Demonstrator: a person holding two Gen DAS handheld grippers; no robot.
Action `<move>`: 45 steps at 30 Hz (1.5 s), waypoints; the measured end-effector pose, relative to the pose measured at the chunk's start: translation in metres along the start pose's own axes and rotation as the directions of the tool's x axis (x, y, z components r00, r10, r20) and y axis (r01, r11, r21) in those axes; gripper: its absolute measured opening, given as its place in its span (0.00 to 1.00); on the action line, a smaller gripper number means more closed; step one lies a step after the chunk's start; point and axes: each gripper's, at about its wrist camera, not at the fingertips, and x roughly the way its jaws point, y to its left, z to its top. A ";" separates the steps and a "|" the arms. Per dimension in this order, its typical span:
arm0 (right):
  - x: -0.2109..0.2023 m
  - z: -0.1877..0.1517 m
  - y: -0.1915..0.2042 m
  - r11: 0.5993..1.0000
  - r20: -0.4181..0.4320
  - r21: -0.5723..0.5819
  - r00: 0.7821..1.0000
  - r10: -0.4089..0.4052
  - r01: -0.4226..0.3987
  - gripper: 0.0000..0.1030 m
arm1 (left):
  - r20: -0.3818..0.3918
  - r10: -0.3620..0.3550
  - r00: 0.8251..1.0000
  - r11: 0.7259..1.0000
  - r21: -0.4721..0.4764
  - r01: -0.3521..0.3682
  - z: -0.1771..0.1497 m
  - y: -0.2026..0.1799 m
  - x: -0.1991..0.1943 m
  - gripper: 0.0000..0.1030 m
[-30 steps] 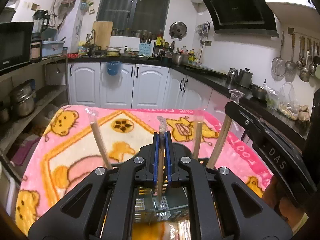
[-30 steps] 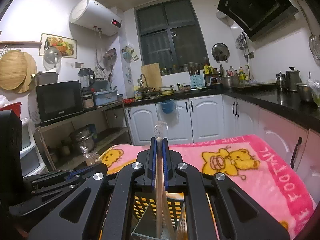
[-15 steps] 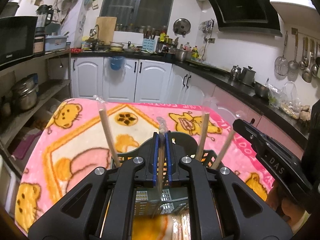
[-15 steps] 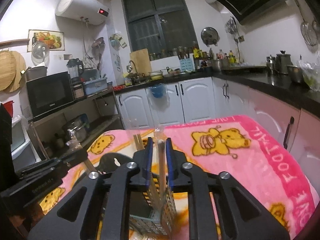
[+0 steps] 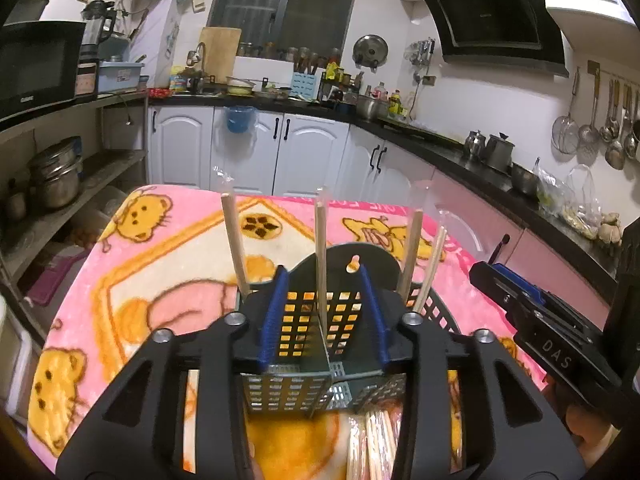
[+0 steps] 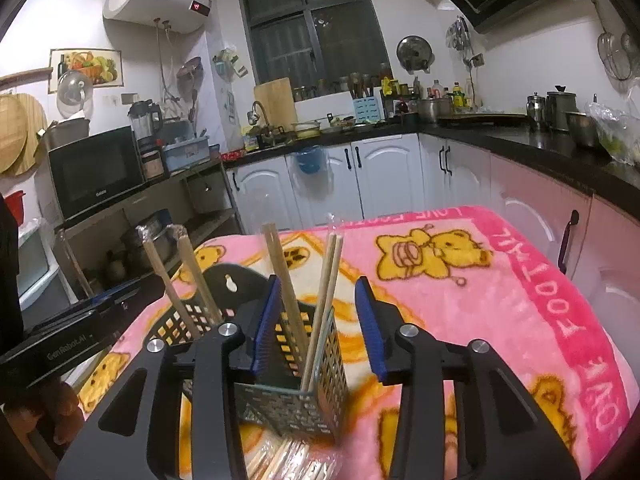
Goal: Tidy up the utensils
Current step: 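Lower the chopsticks into the caddy and open both grippers, then withdraw both open grippers and move them down toward the wrapped chopsticks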
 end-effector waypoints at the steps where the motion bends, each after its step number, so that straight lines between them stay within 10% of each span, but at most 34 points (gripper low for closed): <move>1: -0.001 -0.001 -0.001 1.000 -0.003 0.000 1.000 0.001 -0.001 0.37 | 0.001 0.000 1.000 1.000 0.000 0.000 0.000 0.000 -0.001 0.32; 25: -0.031 -0.018 -0.002 1.000 -0.048 -0.022 0.999 0.012 -0.013 0.56 | 0.049 0.014 0.999 1.000 -0.004 -0.014 -0.016 0.002 -0.041 0.89; 45: -0.050 -0.032 -0.001 0.998 -0.082 -0.039 0.996 0.042 -0.045 0.59 | 0.022 0.018 1.000 1.000 0.018 -0.019 -0.041 -0.004 -0.060 0.90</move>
